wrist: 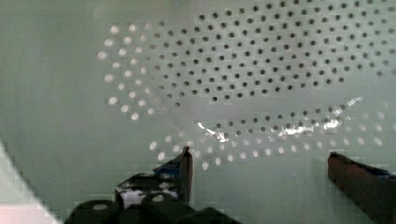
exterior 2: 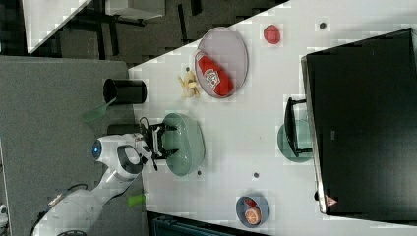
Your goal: Drag strainer right to left.
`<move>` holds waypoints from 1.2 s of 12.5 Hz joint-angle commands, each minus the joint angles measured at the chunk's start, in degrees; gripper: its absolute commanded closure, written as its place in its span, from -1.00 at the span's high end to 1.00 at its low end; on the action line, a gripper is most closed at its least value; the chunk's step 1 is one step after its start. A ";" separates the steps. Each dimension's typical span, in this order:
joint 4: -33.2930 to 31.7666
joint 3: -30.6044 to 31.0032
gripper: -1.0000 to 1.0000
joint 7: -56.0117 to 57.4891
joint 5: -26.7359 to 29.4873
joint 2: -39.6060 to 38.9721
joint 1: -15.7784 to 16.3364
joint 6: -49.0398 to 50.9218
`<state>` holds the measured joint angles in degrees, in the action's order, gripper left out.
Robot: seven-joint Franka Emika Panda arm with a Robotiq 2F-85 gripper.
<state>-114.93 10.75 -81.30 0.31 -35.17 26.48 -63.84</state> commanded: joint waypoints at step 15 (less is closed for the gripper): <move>4.06 -6.24 1.00 31.01 -0.44 22.64 -1.09 33.90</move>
<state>-113.02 6.22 -59.87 -0.38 -16.91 28.30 -32.82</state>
